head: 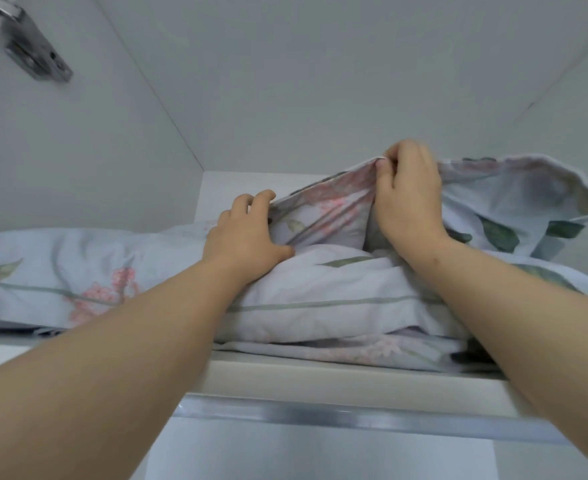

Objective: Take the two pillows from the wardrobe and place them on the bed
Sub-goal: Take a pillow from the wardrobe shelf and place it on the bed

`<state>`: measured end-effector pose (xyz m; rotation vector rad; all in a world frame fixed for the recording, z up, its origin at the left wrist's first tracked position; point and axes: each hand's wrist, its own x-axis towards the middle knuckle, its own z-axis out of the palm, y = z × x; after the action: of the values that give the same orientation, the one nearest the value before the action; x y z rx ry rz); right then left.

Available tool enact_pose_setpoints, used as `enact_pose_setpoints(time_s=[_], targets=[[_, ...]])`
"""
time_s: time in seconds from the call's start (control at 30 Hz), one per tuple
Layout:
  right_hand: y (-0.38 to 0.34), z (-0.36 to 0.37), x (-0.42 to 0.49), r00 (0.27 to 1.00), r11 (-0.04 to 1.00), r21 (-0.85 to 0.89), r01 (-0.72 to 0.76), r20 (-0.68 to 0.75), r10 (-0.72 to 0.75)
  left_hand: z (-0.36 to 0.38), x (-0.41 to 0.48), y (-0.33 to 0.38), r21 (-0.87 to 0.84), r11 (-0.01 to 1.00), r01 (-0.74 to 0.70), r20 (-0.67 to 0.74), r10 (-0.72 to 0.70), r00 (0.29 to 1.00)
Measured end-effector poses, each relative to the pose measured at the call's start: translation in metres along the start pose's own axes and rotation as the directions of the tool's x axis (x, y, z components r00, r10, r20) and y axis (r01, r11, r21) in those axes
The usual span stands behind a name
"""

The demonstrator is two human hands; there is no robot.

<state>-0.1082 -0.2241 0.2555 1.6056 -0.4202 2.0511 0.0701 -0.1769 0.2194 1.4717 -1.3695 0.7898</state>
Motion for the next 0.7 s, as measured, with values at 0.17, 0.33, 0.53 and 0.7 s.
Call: enact_pose_setpoints(time_s=[0.17, 0.33, 0.53, 0.7], targets=[[-0.053, -0.02, -0.011, 0.937, 0.935, 0.211, 0.283, -0.269, -0.223, -0.011, -0.001, 0.002, -0.004, 0.999, 0.039, -0.184, -0.039, 0.982], [-0.054, -0.037, -0.03, 0.937, 0.912, 0.261, 0.316, -0.234, -0.258, -0.015, 0.001, 0.001, 0.038, 0.999, 0.026, -0.108, -0.022, 0.994], [-0.042, -0.037, -0.049, 0.845, 0.802, -0.409, 0.435, -0.123, -0.521, -0.017, -0.006, 0.011, 0.033, 0.999, -0.006, -0.173, 0.012, 0.985], [-0.03, -0.037, -0.049, 0.933, 0.764, -0.538, 0.356, 0.153, -0.326, -0.025, -0.023, 0.026, 0.017, 0.996, -0.086, -0.39, 0.086, 0.917]])
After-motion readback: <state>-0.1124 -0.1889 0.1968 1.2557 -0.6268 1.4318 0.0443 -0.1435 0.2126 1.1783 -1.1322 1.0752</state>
